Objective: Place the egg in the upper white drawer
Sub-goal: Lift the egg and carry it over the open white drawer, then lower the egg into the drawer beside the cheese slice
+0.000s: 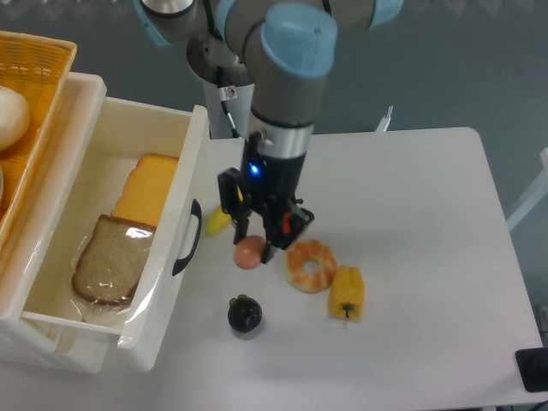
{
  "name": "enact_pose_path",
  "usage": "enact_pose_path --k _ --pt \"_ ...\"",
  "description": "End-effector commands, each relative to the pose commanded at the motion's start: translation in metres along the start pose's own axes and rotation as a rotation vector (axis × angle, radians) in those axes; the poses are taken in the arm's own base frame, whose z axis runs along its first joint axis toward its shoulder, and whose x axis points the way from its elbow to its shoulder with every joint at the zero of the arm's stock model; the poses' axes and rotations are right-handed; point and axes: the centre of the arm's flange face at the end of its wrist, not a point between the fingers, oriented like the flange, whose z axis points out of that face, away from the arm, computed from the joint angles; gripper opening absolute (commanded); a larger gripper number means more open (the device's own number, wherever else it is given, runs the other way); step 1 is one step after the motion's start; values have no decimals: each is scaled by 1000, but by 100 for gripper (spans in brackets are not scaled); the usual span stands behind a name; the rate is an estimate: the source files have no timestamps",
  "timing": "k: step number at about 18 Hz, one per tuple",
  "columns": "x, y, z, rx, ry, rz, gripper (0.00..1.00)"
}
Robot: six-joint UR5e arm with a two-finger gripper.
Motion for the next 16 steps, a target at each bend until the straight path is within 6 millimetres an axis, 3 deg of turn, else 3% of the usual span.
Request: enact_pose_path --k 4,11,16 --pt "25 -17 -11 21 -1 35 37" --pt "69 -48 4 30 50 156 37" --pt "88 -49 20 14 97 321 37"
